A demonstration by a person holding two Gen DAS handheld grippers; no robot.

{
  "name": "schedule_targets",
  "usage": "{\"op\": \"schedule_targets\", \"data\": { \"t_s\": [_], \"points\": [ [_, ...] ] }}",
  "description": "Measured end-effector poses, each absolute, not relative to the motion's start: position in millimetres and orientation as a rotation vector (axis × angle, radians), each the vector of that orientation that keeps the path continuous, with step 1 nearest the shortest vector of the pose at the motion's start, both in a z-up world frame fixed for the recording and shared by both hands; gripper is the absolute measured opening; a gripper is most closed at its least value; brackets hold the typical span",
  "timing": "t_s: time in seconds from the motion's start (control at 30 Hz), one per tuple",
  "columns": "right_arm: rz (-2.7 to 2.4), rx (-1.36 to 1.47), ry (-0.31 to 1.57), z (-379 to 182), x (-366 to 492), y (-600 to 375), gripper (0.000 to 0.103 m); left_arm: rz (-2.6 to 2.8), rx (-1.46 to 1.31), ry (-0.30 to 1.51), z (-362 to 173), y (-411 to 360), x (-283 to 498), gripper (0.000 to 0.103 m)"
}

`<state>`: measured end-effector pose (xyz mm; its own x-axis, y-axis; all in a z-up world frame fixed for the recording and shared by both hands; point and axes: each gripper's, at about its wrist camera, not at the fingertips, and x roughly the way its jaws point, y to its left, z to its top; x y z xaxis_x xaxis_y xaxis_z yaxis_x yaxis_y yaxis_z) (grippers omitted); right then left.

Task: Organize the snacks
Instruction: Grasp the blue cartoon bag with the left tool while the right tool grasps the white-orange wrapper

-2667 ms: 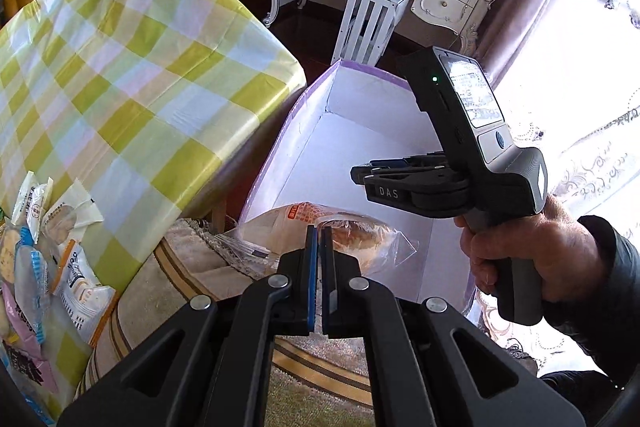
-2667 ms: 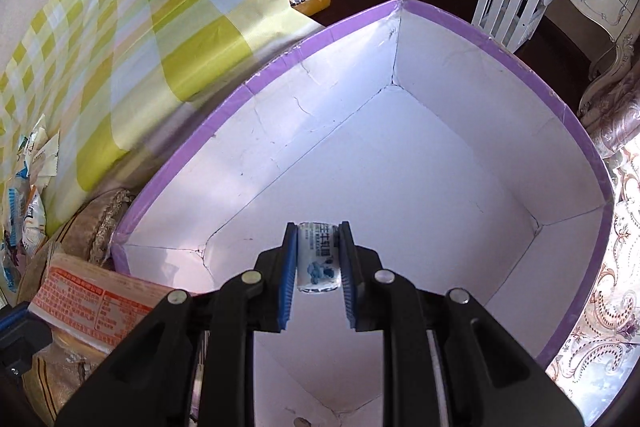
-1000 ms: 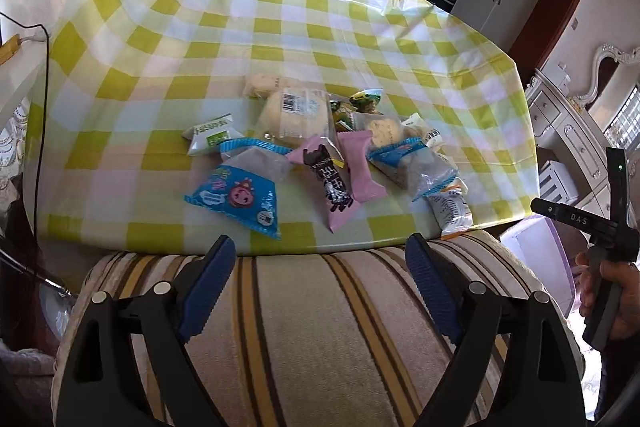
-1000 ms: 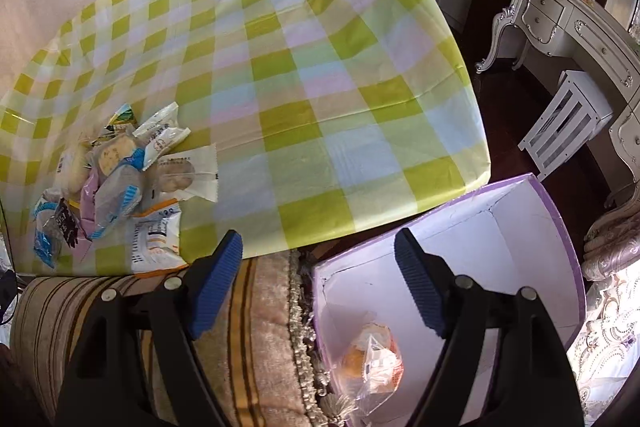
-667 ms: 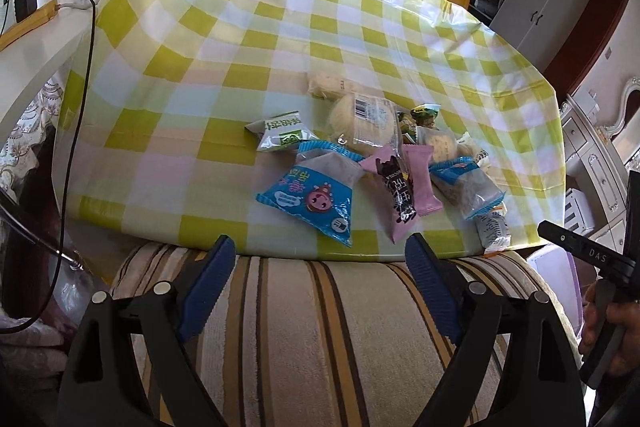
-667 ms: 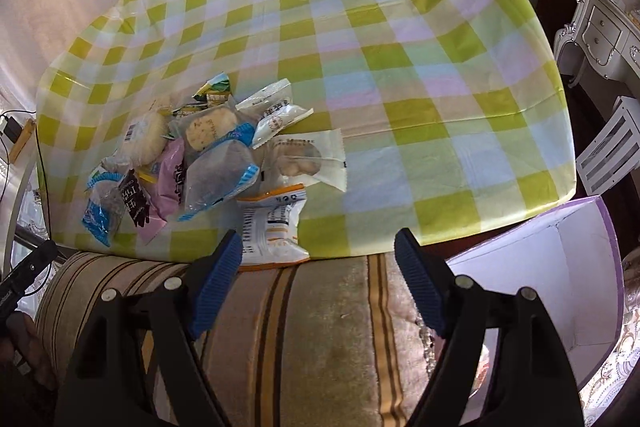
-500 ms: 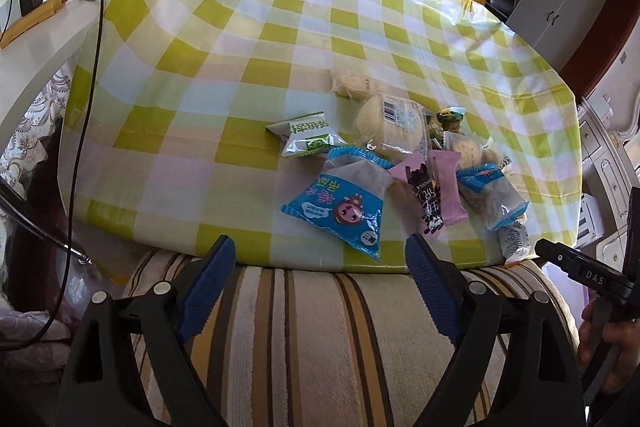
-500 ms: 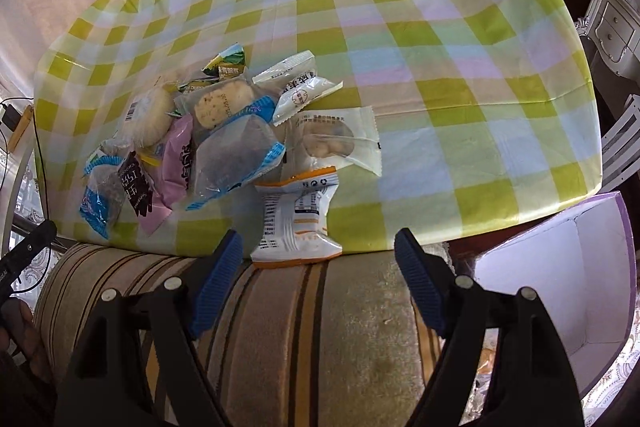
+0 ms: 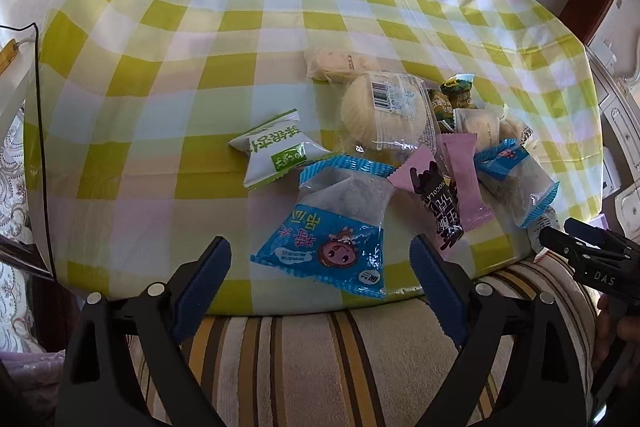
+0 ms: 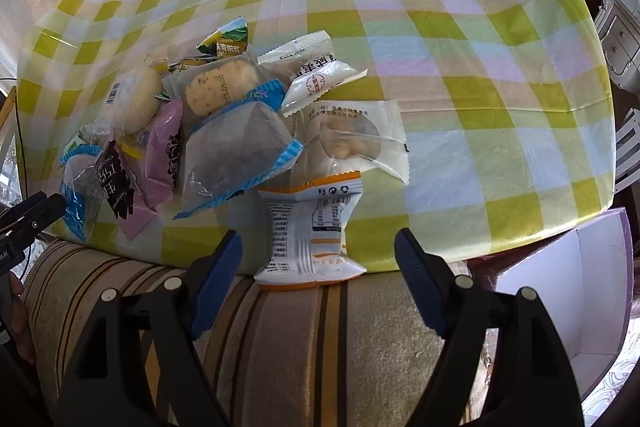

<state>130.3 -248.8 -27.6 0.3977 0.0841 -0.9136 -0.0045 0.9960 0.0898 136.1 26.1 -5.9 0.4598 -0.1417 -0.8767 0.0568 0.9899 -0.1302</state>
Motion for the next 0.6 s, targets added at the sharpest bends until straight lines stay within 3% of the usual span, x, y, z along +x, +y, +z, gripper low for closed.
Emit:
{"op": "schedule_targets", "data": {
  "t_s": [0.33, 0.5, 0.6],
  "points": [
    [0.039, 0.034, 1.206, -41, 139, -242, 0.078, -0.145, -0.020, 1.146, -21, 13, 157, 0.086],
    [0.024, 0.005, 1.221, -44, 143, -239, 0.074, -0.151, -0.021, 1.172, -28, 12, 160, 0.061],
    [0.025, -0.012, 1.218, -42, 144, -236, 0.070, -0.162, -0.013, 1.167, -28, 10, 159, 0.054]
  ]
}}
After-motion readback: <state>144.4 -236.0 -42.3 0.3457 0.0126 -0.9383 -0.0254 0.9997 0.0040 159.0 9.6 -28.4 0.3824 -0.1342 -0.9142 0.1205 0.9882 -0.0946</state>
